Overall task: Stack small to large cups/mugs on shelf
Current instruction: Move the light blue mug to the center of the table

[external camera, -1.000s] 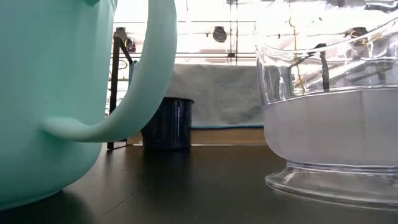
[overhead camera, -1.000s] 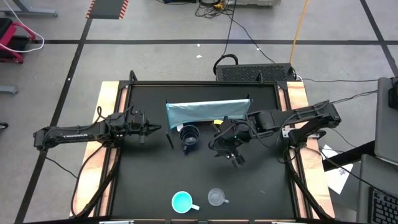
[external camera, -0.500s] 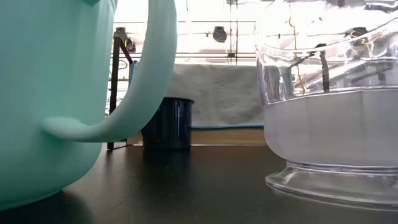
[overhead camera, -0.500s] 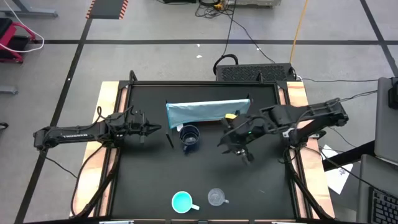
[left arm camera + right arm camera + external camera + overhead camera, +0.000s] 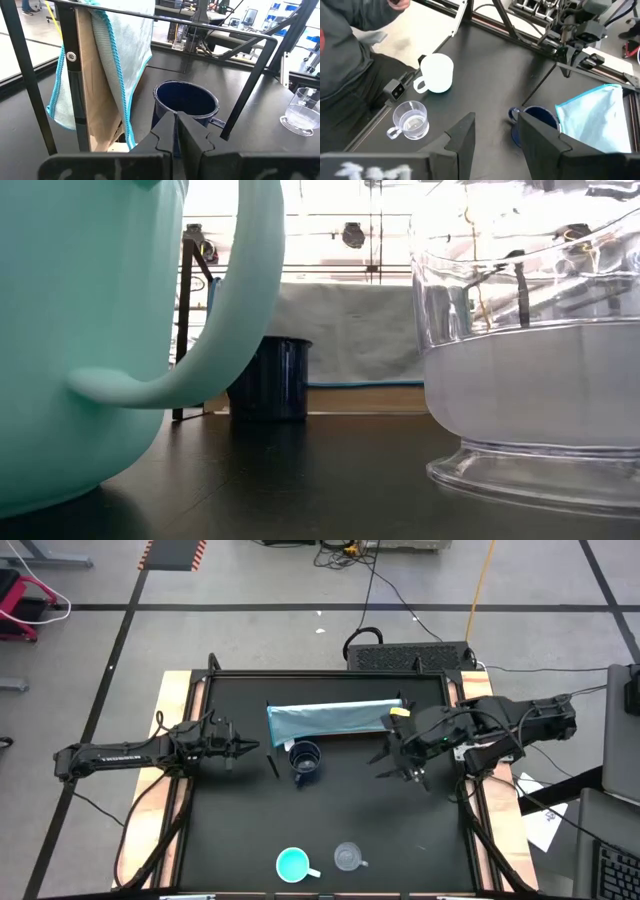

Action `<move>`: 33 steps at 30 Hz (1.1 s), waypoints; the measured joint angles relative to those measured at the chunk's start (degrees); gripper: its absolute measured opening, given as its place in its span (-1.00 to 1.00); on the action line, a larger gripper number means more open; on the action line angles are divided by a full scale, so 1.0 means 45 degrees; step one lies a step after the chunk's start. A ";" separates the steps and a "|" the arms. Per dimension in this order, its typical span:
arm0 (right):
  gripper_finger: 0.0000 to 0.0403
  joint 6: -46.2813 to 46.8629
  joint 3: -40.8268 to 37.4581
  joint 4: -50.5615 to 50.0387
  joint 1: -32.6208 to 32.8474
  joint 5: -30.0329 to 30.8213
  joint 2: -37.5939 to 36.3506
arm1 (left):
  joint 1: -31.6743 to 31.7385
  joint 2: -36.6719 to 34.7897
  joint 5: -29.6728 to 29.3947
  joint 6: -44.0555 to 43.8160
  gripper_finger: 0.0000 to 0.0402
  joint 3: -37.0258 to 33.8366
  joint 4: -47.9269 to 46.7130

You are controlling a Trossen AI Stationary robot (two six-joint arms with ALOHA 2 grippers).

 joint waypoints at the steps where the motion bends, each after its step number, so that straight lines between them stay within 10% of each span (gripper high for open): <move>1: -0.31 -0.0001 0.0000 0.0008 0.0000 0.0001 -0.0018 | -0.0002 0.0000 0.0000 0.0000 -0.89 0.0000 0.0002; 16: -0.31 0.0604 -0.0195 -0.0895 -0.0005 0.0066 -0.0913 | -0.0002 0.0001 0.0004 -0.0131 -0.89 0.0000 0.0000; 33: -0.31 0.1292 -0.7058 0.6256 -0.0005 0.0068 -0.6218 | 0.0002 -0.0001 0.0005 -0.0180 -0.89 0.0000 0.0002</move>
